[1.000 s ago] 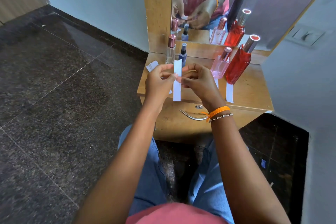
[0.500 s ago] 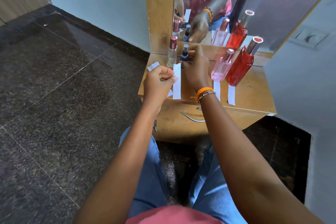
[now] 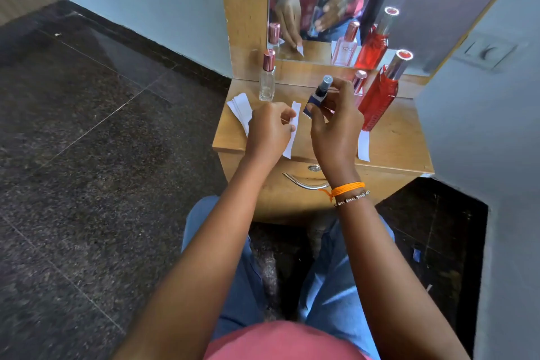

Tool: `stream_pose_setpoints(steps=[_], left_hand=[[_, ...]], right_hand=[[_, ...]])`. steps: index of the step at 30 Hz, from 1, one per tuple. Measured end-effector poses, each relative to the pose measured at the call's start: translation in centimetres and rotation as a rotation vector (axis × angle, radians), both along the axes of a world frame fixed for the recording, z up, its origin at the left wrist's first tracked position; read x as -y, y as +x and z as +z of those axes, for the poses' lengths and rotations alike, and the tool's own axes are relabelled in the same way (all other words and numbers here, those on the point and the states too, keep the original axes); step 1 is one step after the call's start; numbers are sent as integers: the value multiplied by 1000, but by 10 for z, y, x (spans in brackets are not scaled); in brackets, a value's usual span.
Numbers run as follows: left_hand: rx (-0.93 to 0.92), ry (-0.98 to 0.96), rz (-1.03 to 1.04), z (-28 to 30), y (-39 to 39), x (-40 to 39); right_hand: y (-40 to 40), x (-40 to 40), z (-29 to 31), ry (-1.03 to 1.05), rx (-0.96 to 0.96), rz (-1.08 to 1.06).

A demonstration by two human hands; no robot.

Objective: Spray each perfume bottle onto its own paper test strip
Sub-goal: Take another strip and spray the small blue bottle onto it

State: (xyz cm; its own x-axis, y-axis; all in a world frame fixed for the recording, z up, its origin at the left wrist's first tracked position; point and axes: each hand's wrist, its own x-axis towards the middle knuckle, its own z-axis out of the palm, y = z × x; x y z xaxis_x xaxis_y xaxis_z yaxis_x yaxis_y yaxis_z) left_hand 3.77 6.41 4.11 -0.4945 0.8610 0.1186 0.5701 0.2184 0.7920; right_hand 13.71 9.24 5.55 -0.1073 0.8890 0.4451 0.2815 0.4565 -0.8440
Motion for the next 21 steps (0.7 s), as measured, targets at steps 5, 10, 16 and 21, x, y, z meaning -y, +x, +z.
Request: stream_pose_setpoints(steps=[5,10,16,21], left_hand=[[-121,-80,-32,-4,4,-9],[-190,7,-13,4,5,-6],[181,85,-82,22,8,8],[510,66,-211,19,-2,22]], right_hand=[[13,5,2,-38,58,29],[21,3,0,-114,89,83],[21,3,0,-183,109,147],[11,5,0,-164,59,202]])
